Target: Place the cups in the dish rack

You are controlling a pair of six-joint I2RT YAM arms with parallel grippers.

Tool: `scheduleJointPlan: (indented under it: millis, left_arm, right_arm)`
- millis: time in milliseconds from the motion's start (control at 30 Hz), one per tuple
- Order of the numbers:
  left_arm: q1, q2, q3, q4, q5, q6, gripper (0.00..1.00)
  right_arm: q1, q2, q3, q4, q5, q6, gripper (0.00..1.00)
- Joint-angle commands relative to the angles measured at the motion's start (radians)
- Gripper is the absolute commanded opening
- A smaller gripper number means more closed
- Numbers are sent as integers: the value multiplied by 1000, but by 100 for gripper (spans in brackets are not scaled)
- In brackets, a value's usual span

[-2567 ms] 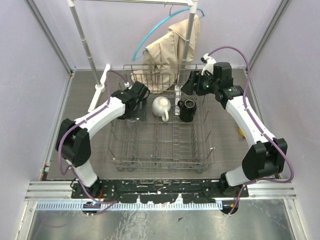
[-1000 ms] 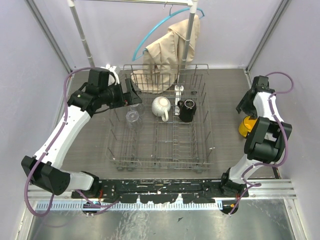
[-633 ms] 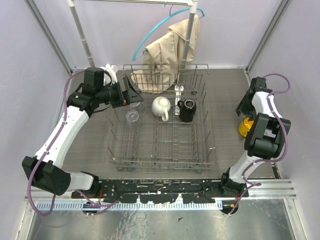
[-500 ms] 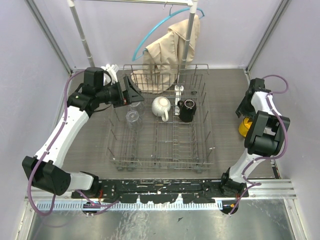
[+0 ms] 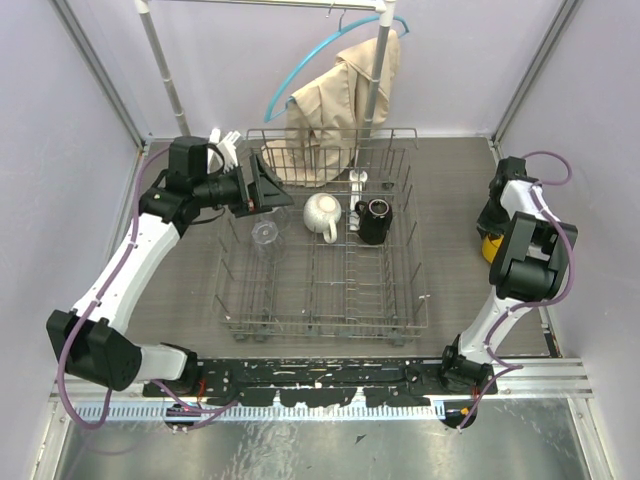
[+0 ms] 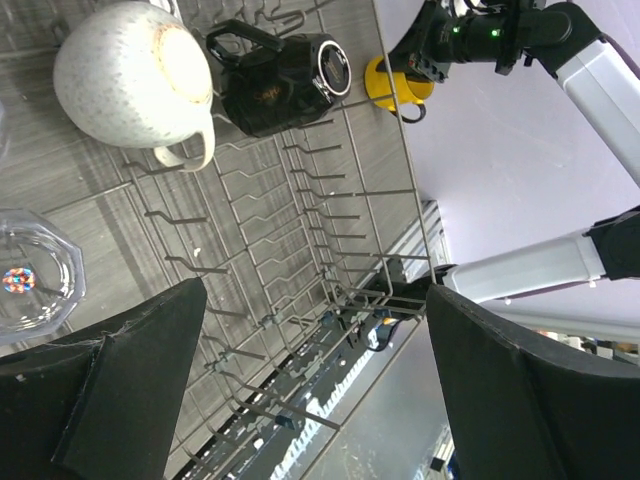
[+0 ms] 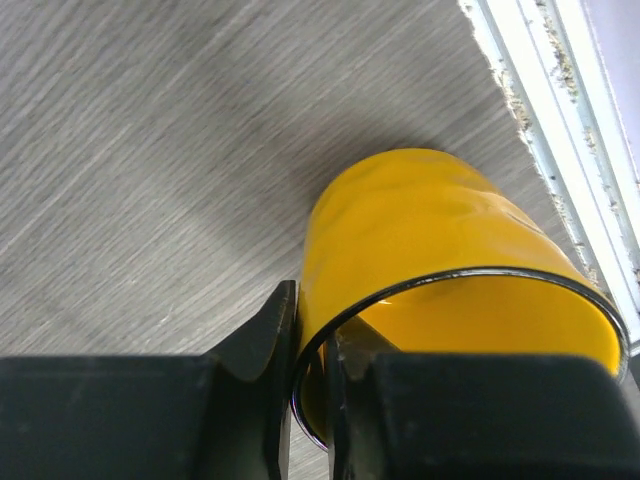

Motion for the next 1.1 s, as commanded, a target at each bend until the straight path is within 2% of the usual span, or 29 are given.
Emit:
scheduleJointPlan:
  millis: [0,333,567,733,833,967,1067]
  left_arm:
    - [8,-20,-48,116,103,-63,98]
    - [11,-20,-98,283,247,-217,98]
    - [2,-53,-127,394,287,-317,98]
    - [-20,-98,-204,603,254,-446,98]
    - [-52,-104,-218,661,232,-416,98]
    - [-105,-87,-210,682,266,-307,98]
    - [-118,-73,-224,762,286,-294,98]
  right_arm:
    - [0,-25,20,34,-1,6,0]
    - [0,-158,85,7,-254,27,0]
    - [-1,-308,114,36,-449,91,1]
    - [-1,-370,202,52,-567,195,1]
    - [1,-402,250,92,-643,291,0]
    - [25,-431,313,155,-752,428,1]
    - [61,-459,311,252,-825,558,1]
